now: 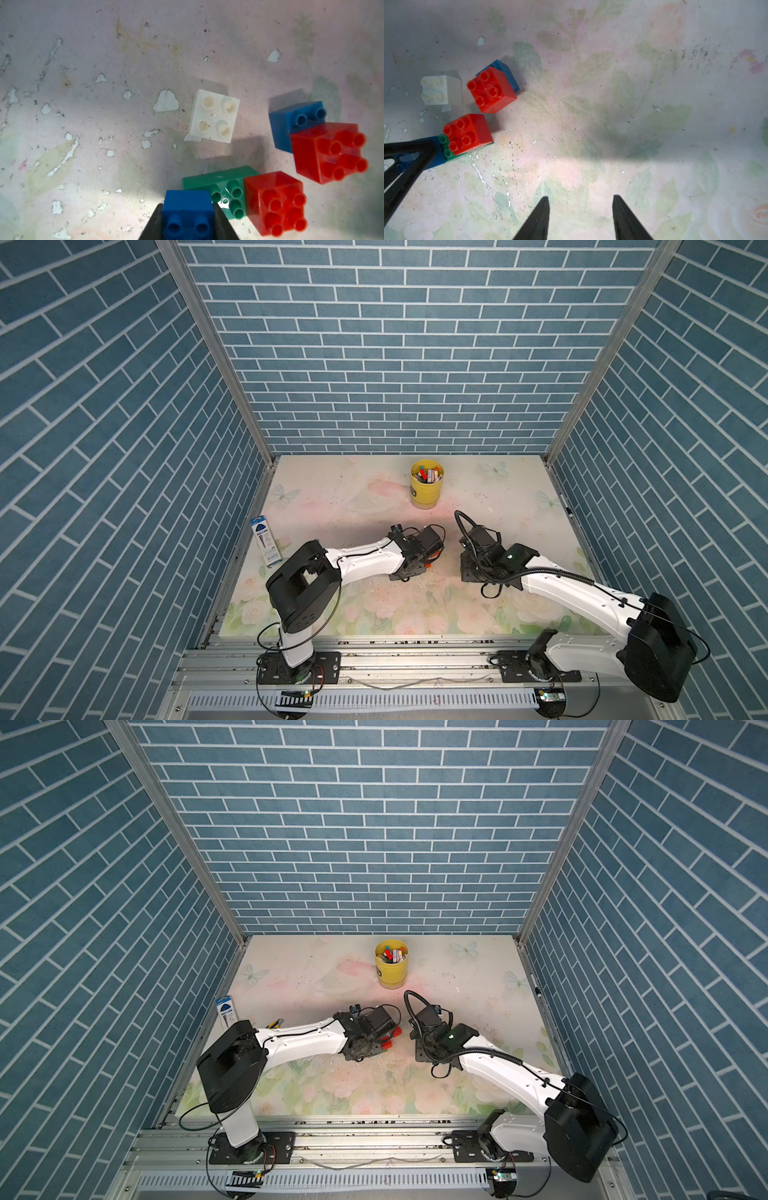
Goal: Assemble the letter y with lego
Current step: Assemble the lego brick with the lego brick.
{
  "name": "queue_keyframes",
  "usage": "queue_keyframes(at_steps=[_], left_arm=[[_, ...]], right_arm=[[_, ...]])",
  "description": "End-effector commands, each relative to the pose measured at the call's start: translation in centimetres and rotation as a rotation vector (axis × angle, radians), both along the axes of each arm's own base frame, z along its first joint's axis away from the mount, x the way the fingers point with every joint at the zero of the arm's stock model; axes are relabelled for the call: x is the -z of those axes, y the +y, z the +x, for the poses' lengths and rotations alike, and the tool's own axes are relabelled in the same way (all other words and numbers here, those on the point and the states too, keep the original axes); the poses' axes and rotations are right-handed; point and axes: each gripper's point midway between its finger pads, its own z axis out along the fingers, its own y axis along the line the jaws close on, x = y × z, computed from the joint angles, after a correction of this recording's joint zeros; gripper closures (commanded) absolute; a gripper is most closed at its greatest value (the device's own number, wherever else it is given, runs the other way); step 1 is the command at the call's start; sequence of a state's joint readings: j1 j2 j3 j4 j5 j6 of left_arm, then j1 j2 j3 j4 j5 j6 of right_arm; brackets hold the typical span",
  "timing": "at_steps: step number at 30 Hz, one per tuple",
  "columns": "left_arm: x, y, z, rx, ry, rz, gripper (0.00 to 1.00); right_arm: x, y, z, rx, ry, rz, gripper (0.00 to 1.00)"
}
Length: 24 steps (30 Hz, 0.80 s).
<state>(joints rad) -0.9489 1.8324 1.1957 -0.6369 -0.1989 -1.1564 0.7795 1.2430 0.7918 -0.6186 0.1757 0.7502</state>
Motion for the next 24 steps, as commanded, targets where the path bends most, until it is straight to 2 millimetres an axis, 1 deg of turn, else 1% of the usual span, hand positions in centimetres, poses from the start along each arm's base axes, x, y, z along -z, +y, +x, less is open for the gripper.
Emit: queue_keyframes(at_steps=[1, 6, 10, 17, 21, 24], left_arm=[[6.4, 5.0, -4.8, -0.006, 0.246, 0.216, 1.00], [7.0, 5.2, -5.2, -0.016, 0.281, 0.232, 1.00], [7.8, 5.4, -5.6, -0.033, 0.306, 0.210, 1.00], [7.5, 6.7, -6.3, -0.067, 0.310, 0.220, 1.00], [7.6, 6.7, -6.3, -0.071, 0.316, 0.224, 1.00], [7.9, 6.3, -6.2, -0.060, 0.330, 0.223, 1.00]], right_arm=[[-1.0, -0.7, 0.3, 0.014, -0.026, -0.019, 0.49], [-0.9, -1.0, 0.2, 0.021, -0.030, -0.024, 0.49], [-1.0, -1.4, 0.2, 0.028, -0.036, -0.030, 0.49], [-1.0, -1.7, 0.2, 0.047, -0.042, -0.025, 0.49], [-0.9, -1.7, 0.2, 0.053, -0.041, -0.022, 0.49], [-1.0, -1.7, 0.2, 0.052, -0.043, -0.021, 0.49]])
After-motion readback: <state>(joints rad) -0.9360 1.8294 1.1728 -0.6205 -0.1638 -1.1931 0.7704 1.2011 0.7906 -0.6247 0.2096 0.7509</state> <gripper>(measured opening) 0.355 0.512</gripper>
